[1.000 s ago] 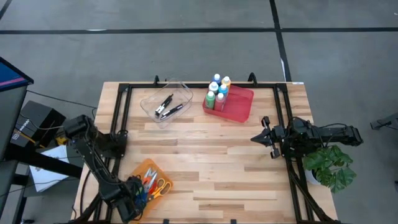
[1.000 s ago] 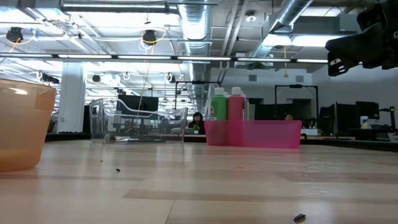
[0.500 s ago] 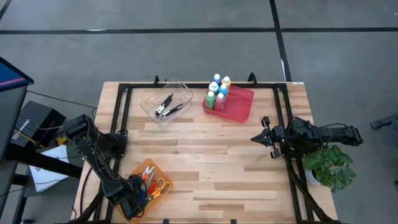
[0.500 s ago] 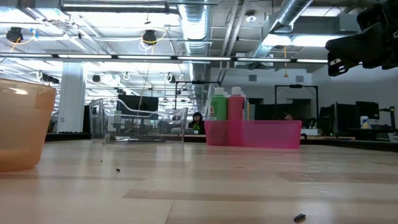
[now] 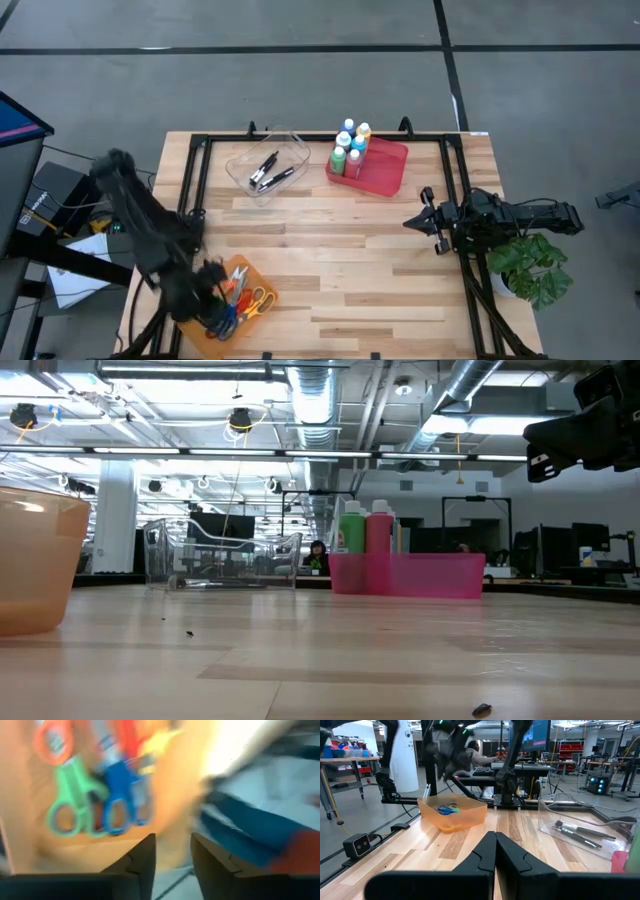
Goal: Pick & Place Paint Supplies
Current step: Return to Home Position
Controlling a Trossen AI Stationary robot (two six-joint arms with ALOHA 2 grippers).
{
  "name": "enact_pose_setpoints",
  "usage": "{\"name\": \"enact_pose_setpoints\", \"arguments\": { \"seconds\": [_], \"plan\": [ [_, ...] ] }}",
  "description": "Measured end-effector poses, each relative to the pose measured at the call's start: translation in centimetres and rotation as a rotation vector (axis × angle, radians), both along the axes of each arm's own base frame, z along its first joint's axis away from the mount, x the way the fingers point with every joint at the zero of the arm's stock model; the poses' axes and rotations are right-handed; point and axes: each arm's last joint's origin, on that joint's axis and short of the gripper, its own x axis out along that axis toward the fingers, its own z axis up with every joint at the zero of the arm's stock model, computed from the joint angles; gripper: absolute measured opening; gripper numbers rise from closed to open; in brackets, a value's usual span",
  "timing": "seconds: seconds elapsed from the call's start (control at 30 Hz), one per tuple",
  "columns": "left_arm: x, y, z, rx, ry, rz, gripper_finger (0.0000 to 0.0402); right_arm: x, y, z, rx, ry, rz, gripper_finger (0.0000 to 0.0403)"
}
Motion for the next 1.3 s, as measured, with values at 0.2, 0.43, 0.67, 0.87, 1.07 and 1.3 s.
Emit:
{"name": "enact_pose_setpoints", "arguments": {
  "seconds": [0.2, 0.43, 0.67, 0.87, 1.07, 1.3],
  "plan": [
    [-1.8, 6.3, 7.5, -0.001, -0.594, -0.038, 0.0017, 0.0, 0.0, 0.0, 0.000, 0.000, 0.000, 0.0000],
    [-5.6, 14.2, 15.1, 0.453, -1.371, -0.048, 0.0001, 0.0, 0.0, 0.0, 0.000, 0.000, 0.000, 0.0000],
    [-10.4, 19.1, 16.8, 0.690, -1.600, -0.034, 0.0000, 0.0, 0.0, 0.0, 0.000, 0.000, 0.000, 0.0000],
    [-11.9, 20.3, 15.1, 0.646, -1.606, -0.048, 0.0000, 0.0, 0.0, 0.0, 0.000, 0.000, 0.000, 0.0000],
    [-11.4, 19.8, 9.7, 0.590, -1.602, -0.049, 0.0000, 0.0, 0.0, 0.0, 0.000, 0.000, 0.000, 0.0000],
    [-9.5, 18.2, 3.2, 0.521, -1.584, -0.020, 0.0000, 0.0, 0.0, 0.0, 0.000, 0.000, 0.000, 0.0000]
  ]
}}
